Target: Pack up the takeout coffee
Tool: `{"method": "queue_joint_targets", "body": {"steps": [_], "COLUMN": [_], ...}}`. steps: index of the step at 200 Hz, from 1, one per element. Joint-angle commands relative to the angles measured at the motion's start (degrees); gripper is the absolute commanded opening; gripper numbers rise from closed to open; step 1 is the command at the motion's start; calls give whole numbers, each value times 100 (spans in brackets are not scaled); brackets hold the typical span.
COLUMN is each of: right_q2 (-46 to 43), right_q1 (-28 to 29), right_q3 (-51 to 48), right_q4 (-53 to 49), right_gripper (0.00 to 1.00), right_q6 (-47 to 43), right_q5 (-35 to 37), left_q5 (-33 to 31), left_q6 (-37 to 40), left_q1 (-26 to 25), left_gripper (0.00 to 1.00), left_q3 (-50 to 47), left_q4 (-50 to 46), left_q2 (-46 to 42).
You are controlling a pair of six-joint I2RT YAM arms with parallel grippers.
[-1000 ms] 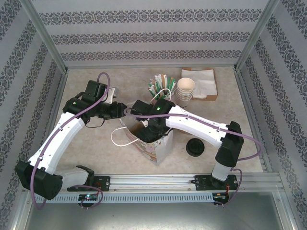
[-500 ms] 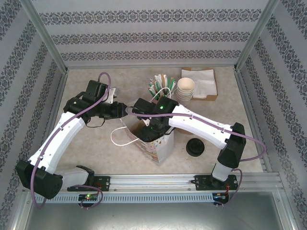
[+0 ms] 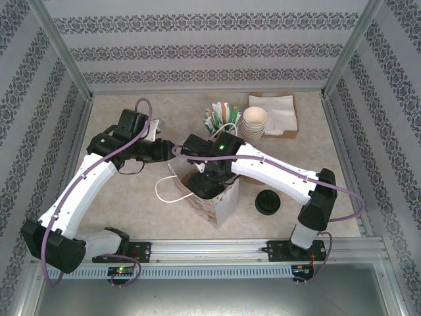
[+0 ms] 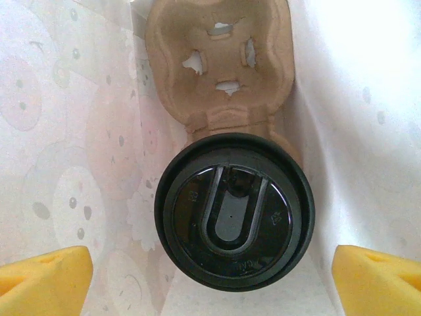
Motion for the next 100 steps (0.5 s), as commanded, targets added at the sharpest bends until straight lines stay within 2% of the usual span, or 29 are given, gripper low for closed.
{"method": "queue_joint_targets", "body": {"steps": [1,100], "right_q2": [32,-51], "right_q1": [21,31], "right_q3": [184,239], "right_q4": [-77,-169], "right_gripper": [95,95], "right_q6": [50,59], "right_q5": [55,137], "left_q5": [-84,-132], "left_q6": [82,86], "left_q1": [-72,-82], "left_gripper": [39,39], "left_q3": [163,145], "left_q4": [-167,-187], "left_q2": [12,-7]}}
